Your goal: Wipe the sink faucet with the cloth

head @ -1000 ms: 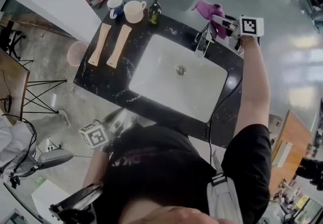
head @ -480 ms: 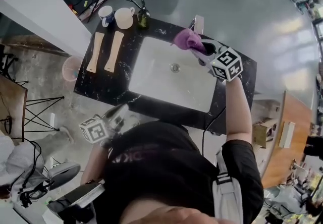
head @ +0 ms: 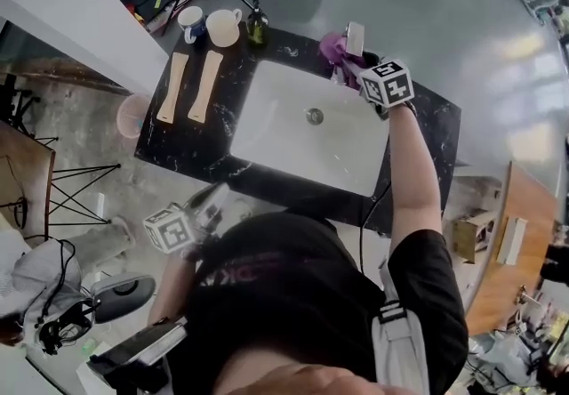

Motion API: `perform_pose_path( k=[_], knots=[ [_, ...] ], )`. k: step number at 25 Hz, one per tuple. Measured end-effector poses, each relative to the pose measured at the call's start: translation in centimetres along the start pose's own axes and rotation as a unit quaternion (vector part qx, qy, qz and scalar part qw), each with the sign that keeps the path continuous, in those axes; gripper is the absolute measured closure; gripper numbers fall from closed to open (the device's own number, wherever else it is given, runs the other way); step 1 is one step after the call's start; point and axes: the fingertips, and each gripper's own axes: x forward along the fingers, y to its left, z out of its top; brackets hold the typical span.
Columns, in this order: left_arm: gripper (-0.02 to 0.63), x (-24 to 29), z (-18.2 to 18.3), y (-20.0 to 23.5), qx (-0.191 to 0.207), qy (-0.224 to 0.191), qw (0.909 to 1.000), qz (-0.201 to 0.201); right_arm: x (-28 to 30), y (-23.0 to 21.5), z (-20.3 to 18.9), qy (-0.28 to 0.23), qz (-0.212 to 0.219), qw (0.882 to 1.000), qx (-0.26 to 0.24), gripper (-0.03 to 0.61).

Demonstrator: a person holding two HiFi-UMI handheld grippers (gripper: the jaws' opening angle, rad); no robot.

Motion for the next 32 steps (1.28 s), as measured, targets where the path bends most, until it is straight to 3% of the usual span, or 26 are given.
perform_pose_path(
  k=[6, 14, 19, 23, 27, 32],
  knots=[
    [0.611, 0.1, -0.1, -0.2, -0.001, -0.002, 1.0000, -0.004, -0.3, 0.8, -0.1, -0.033, -0.019, 0.999, 0.030, 0.472],
    [0.611, 0.7, -0.6, -0.5, -0.003, 0.013, 0.9999, -0.009, -4.5, 8.9, -5.8, -0.049, 0.095, 0.991, 0.082, 0.471],
    [0.611, 1.4, -1.1, -0.3, -0.003, 0.022, 0.9997, 0.001, -1.7, 5.9, -9.4, -0.014, 0.063, 0.995, 0.079, 0.471],
    [0.611, 1.7, -1.8, 0.3, -0.013, 0.023, 0.9995, 0.019, 1.4, 3.1, -8.9, -0.007, 0.046, 0.997, 0.060, 0.471],
    [0.611, 2.0, -2.3, 0.7, -0.021, 0.024, 0.9988, 0.037, 3.8, -0.8, -7.4, -0.032, 0.016, 0.994, 0.100, 0.471],
    [0.611, 1.9, -2.6, 1.0, -0.028, 0.021, 0.9983, 0.047, 4.7, -1.3, -6.9, -0.044, 0.030, 0.991, 0.122, 0.469]
  ],
)
